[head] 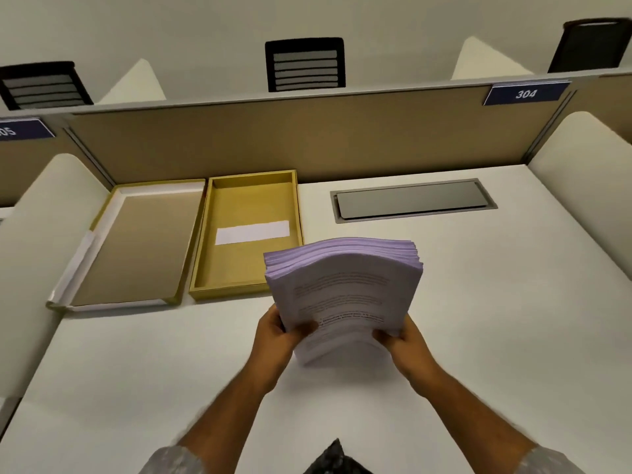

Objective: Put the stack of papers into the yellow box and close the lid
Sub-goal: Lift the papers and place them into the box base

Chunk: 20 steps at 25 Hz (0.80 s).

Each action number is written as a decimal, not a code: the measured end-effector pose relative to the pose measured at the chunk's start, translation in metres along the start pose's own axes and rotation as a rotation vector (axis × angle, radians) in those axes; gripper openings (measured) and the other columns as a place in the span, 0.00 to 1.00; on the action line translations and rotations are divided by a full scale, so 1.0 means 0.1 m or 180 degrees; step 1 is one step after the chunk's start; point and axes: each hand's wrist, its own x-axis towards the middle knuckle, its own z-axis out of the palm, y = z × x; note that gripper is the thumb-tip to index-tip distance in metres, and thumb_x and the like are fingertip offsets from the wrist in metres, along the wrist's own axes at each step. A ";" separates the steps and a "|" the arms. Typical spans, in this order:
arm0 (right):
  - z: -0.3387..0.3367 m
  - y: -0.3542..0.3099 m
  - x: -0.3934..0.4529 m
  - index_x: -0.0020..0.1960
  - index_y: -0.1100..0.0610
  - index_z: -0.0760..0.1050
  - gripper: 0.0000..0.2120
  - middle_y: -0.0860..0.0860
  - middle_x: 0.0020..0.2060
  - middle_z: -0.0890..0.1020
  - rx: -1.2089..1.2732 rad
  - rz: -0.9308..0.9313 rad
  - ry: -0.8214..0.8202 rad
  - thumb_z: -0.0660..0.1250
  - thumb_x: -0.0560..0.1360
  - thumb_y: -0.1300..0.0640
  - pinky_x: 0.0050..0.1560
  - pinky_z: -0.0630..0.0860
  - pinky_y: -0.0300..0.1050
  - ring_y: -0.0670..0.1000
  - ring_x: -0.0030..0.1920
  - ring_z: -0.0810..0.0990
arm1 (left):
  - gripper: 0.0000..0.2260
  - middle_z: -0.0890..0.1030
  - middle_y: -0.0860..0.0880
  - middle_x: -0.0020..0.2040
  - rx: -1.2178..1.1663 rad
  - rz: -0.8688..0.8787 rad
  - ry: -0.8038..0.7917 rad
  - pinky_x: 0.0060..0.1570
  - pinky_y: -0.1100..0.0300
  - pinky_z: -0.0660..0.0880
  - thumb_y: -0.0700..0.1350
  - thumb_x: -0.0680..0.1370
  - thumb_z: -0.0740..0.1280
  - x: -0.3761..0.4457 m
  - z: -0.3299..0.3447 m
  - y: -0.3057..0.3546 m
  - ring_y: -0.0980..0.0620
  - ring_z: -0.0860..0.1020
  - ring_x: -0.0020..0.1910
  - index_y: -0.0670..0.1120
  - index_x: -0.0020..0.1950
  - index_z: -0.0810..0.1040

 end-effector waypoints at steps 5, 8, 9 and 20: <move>0.19 0.10 -0.06 0.66 0.36 0.76 0.21 0.35 0.57 0.85 -0.0247 0.0204 0.0279 0.66 0.84 0.62 0.50 0.83 0.33 0.42 0.60 0.83 | 0.21 0.87 0.61 0.55 0.0370 -0.0424 -0.0445 0.48 0.64 0.82 0.41 0.72 0.77 0.01 -0.07 -0.38 0.58 0.85 0.55 0.66 0.56 0.84; 0.29 0.10 0.01 0.72 0.44 0.74 0.21 0.41 0.62 0.84 -0.0334 0.0115 0.0455 0.67 0.83 0.63 0.60 0.82 0.40 0.44 0.63 0.83 | 0.21 0.87 0.62 0.54 0.0403 -0.0407 -0.0312 0.49 0.69 0.79 0.36 0.73 0.77 0.08 -0.09 -0.50 0.64 0.84 0.52 0.62 0.54 0.83; 0.33 0.09 0.03 0.75 0.49 0.73 0.22 0.45 0.64 0.83 -0.0320 0.0143 0.0469 0.68 0.83 0.63 0.63 0.81 0.44 0.47 0.64 0.82 | 0.21 0.87 0.64 0.53 0.0411 -0.0422 -0.0260 0.48 0.70 0.79 0.35 0.73 0.77 0.12 -0.11 -0.50 0.65 0.84 0.52 0.61 0.54 0.83; 1.28 -0.80 0.85 0.68 0.44 0.70 0.21 0.47 0.63 0.81 -0.0530 0.0075 -0.0280 0.68 0.81 0.62 0.63 0.84 0.52 0.52 0.64 0.82 | 0.28 0.86 0.57 0.56 0.0525 -0.0199 0.0213 0.49 0.59 0.83 0.34 0.71 0.79 0.96 -1.29 0.25 0.56 0.85 0.53 0.58 0.63 0.78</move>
